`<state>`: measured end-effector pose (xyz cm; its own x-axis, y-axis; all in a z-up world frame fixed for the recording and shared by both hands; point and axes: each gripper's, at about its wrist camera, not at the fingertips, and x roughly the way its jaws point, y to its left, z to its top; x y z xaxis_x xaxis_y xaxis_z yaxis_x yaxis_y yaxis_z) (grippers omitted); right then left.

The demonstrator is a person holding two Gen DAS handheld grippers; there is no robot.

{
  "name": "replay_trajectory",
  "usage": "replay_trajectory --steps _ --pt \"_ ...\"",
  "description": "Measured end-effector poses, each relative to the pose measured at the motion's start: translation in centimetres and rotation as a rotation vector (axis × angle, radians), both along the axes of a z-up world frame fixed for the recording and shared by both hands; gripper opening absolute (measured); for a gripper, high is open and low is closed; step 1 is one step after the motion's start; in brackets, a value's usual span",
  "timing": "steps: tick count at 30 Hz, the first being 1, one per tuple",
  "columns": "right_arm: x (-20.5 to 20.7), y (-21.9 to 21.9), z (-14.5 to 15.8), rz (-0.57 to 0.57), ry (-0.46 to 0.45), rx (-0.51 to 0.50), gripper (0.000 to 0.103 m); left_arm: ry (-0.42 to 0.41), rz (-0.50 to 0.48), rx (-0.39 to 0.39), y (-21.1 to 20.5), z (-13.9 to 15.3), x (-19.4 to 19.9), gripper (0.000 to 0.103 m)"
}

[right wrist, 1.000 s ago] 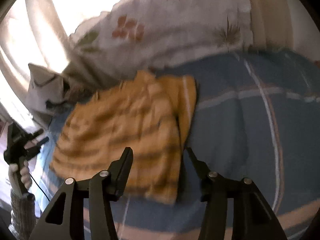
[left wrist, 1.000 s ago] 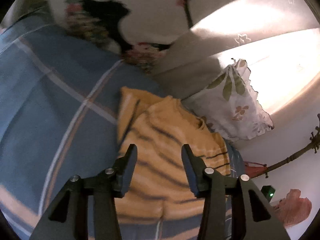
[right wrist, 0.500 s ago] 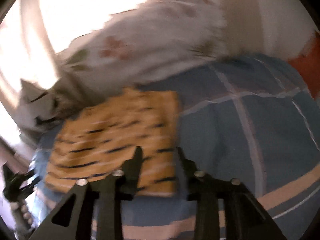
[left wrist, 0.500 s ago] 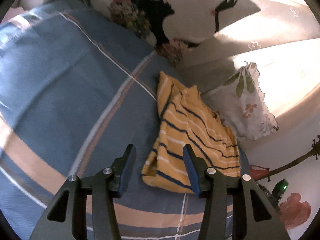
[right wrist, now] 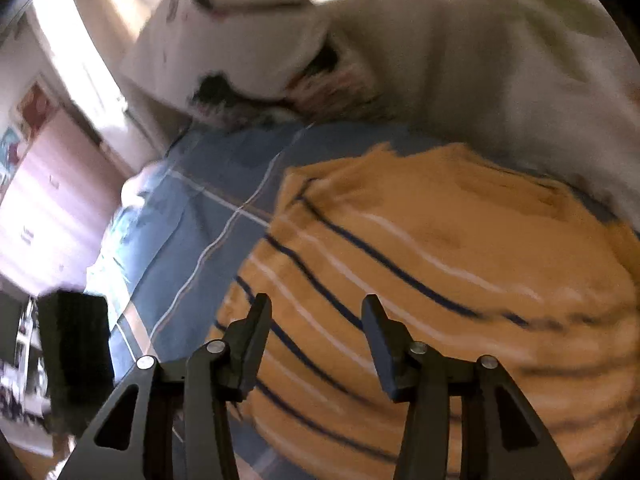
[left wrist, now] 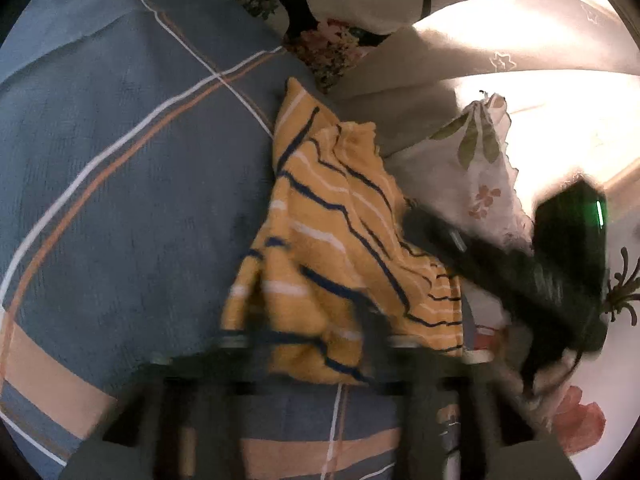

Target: Fold small clothes

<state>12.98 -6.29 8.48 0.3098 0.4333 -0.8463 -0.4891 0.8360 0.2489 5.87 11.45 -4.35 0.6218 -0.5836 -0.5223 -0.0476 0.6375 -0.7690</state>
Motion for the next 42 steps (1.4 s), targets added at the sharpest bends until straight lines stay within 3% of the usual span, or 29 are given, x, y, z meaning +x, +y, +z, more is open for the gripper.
replay_trajectory --steps 5,9,17,19,21,24,32,37,42 --pt "2.1 4.4 -1.6 0.031 0.017 -0.112 0.054 -0.012 0.013 0.007 -0.2 -0.2 -0.6 0.011" --pt "2.9 7.5 -2.9 0.043 0.005 -0.225 0.063 -0.017 0.013 0.022 -0.5 0.1 -0.6 0.011" --pt "1.6 11.0 -4.6 0.093 -0.079 -0.484 0.068 -0.023 0.024 0.033 -0.8 0.2 -1.0 0.011" --pt "1.3 10.9 -4.6 0.090 -0.118 -0.511 0.059 -0.022 0.029 0.032 -0.9 0.4 -1.2 0.011" --pt "1.0 10.7 -4.5 0.080 -0.161 -0.533 0.029 -0.027 0.033 0.037 -1.1 0.7 -1.4 0.011" --pt "0.6 9.2 -3.2 0.076 -0.169 -0.451 0.016 -0.043 0.029 0.043 -1.5 1.8 -1.8 0.011" --pt "0.7 0.7 3.4 -0.023 -0.191 -0.143 0.013 -0.149 -0.054 0.081 -6.3 6.9 -3.2 0.010" --pt "0.5 -9.1 6.2 -0.143 -0.204 0.016 0.013 -0.189 -0.178 0.066 -12.1 9.3 -3.2 0.010" --pt "0.7 -19.6 5.7 -0.301 -0.182 0.108 0.013 -0.237 -0.340 0.017 -16.8 11.0 -4.6 0.011"
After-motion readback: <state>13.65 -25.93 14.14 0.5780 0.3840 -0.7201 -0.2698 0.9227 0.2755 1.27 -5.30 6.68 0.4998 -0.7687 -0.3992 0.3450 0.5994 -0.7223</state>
